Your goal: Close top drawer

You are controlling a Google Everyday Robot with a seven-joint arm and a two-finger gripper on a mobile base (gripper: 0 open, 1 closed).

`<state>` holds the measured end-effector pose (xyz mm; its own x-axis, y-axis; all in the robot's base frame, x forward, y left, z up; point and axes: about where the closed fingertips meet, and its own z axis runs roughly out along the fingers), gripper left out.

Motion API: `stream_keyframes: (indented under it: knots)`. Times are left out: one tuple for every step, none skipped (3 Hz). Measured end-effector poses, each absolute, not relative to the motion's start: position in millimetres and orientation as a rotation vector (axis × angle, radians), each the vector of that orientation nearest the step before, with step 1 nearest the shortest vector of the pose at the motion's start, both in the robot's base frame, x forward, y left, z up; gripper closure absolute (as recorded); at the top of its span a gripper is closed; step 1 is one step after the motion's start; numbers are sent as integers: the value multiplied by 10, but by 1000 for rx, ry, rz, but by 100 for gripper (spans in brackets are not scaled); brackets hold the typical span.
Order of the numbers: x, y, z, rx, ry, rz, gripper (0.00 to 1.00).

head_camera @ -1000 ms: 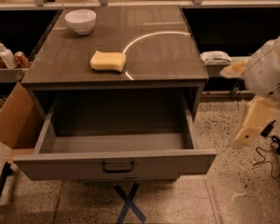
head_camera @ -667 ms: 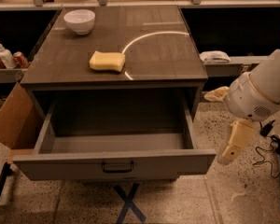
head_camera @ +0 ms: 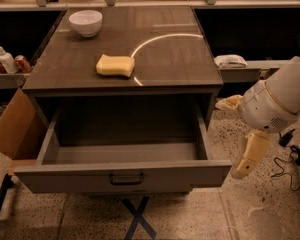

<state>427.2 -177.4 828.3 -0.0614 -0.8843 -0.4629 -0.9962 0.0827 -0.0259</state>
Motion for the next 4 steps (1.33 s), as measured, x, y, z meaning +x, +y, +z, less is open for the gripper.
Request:
stream_keyframes:
  knots:
    - [4222, -1696, 8175, -1880, 1916, 444, 19]
    - [4201, -1621, 8025, -1900, 1842, 473, 43]
    - [4152, -1524, 7870, -1915, 1785, 491, 74]
    - [4095, -1453, 7774, -1940, 1775, 479, 97]
